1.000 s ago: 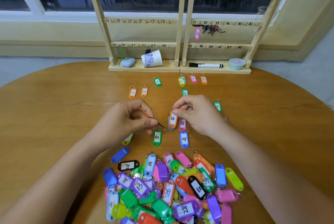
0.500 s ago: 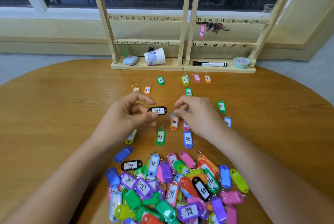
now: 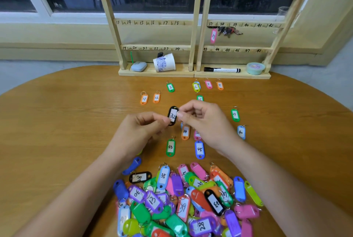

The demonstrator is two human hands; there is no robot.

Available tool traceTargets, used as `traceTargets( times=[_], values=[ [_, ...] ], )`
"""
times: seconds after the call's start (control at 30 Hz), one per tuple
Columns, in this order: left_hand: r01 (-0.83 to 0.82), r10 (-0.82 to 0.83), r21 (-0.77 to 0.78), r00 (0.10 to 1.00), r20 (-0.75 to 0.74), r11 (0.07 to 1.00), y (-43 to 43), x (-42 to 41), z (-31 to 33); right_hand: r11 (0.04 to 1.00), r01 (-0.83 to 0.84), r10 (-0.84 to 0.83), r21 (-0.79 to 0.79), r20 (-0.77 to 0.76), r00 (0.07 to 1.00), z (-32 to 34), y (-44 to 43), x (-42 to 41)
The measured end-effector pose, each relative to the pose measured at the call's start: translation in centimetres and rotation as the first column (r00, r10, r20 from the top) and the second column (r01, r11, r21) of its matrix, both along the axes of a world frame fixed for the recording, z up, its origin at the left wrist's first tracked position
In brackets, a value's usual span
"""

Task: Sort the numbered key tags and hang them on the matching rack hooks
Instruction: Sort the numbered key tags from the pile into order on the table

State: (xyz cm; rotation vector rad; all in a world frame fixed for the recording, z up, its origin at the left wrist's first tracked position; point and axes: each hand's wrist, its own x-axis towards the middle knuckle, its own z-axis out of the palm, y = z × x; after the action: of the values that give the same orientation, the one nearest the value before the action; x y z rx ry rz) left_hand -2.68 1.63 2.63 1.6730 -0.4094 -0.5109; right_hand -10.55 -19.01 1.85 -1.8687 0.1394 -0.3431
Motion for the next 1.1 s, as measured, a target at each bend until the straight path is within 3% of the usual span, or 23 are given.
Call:
traceTargets(
  times=[0.2, 0.3, 0.43, 0.67, 0.97, 1.1],
  values=[
    [0.057, -0.065, 0.076, 0.992, 0.109, 0.995, -0.1, -0.1, -0.1, 0.988, -0.018, 0.024, 0.156, -0.038, 0.999, 0.6, 0.5, -0.3],
    [0.038, -0.057, 0.099, 0.978, 0.202, 0.994, 0.4, 0.7, -0.1, 0.993, 0.041, -0.037, 0.110, -0.041, 0.998, 0.8, 0.5, 0.3],
    [-0.015, 0.014, 0.008, 0.991, 0.132, 1.000, 0.8, 1.9, -0.1, 1.000, 0.014, -0.012, 0.020, -0.096, 0.995, 1.2, 1.0, 1.0],
    [-0.010, -0.003, 0.086, 0.988, 0.152, 0.996, 1.2, 2.9, -0.5, 0.999, 0.004, -0.011, -0.050, -0.125, 0.992, 0.7, 1.6, 0.7],
    [-0.129, -0.044, 0.411, 0.922, 0.385, 0.902, 1.7, 5.3, -1.6, 0.988, -0.047, 0.027, -0.148, -0.131, 0.991, 1.0, -0.8, -1.2],
    [-0.147, -0.072, 0.454, 0.899, 0.431, 0.879, 1.5, 5.6, -1.9, 0.987, -0.039, 0.020, -0.153, -0.119, 0.993, 1.2, -2.1, -2.7]
  ],
)
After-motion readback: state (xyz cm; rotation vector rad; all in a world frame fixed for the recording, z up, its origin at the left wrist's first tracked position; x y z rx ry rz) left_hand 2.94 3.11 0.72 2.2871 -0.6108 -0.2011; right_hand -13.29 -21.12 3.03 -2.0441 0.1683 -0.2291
